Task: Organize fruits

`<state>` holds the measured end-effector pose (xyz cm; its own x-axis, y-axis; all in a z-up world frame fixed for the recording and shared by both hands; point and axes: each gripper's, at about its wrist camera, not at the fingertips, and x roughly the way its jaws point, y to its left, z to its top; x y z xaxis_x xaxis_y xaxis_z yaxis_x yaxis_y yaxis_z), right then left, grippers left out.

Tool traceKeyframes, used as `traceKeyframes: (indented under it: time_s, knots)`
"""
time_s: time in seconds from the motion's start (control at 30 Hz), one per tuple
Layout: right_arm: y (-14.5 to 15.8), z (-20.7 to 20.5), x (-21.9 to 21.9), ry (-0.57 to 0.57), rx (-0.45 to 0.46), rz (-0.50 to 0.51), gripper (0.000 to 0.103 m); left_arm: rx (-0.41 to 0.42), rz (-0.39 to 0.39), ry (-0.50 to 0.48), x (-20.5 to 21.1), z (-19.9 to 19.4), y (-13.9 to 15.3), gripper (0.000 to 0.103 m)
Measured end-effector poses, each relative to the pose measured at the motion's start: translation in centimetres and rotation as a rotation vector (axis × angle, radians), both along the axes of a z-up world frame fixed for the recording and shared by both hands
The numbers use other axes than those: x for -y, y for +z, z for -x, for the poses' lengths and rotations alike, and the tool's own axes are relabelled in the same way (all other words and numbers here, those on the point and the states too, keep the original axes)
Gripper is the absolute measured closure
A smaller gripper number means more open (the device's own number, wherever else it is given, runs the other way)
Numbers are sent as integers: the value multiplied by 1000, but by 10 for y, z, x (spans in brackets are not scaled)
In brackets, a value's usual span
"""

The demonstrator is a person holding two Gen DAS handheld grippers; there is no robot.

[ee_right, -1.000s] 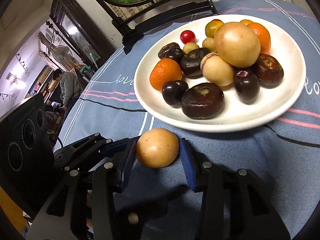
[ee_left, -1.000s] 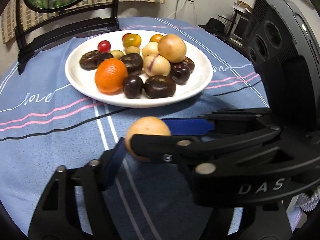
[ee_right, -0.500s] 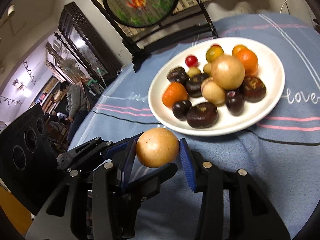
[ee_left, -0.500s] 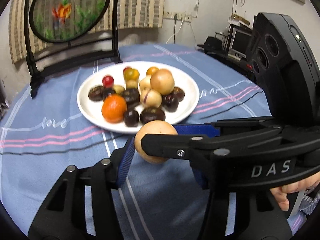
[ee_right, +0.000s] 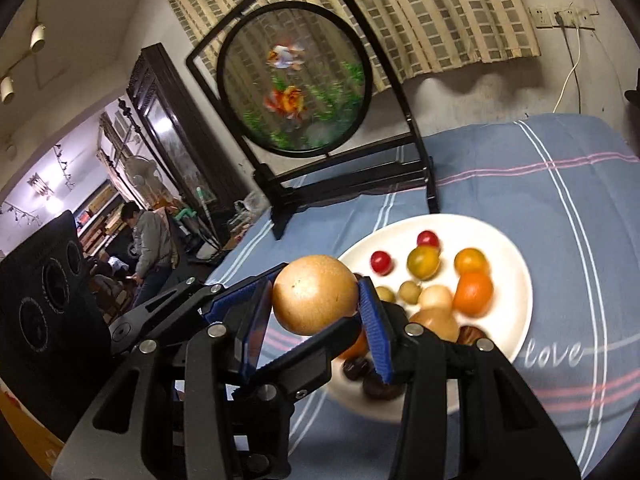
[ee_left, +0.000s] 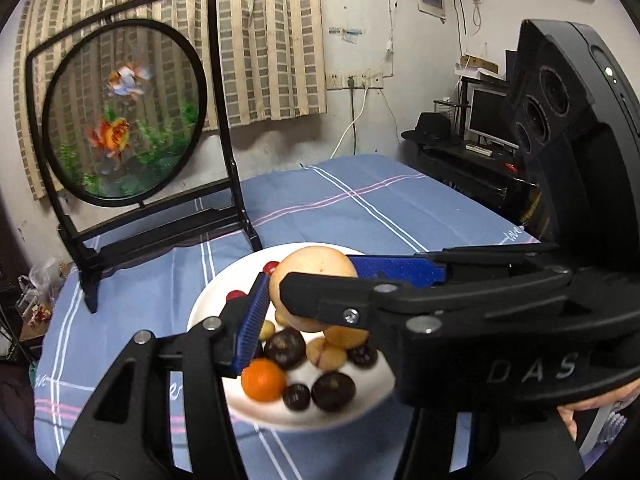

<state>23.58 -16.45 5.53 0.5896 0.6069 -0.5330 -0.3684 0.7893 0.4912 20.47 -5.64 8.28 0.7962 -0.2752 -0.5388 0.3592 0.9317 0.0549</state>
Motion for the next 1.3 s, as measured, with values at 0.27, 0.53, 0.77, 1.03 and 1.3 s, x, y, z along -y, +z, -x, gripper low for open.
traceKeyframes:
  time_s: [0.27, 0.53, 0.77, 1.03, 1.3]
  knots:
    - [-73, -71, -10, -4, -149, 61, 57, -160, 47, 29, -15, -74, -72, 50]
    - [-93, -93, -23, 9, -156, 147, 42, -196, 69, 49, -28, -91, -96, 36]
    - [-80, -88, -17, -45, -111, 172, 38, -168, 99, 123, -43, -86, -87, 21]
    - [-26, -43, 0, -90, -53, 76, 38, -37, 53, 188, -44, -22, -40, 9]
    - [10, 53, 17, -126, 44, 6, 26, 76, 16, 276, -36, 84, -17, 2]
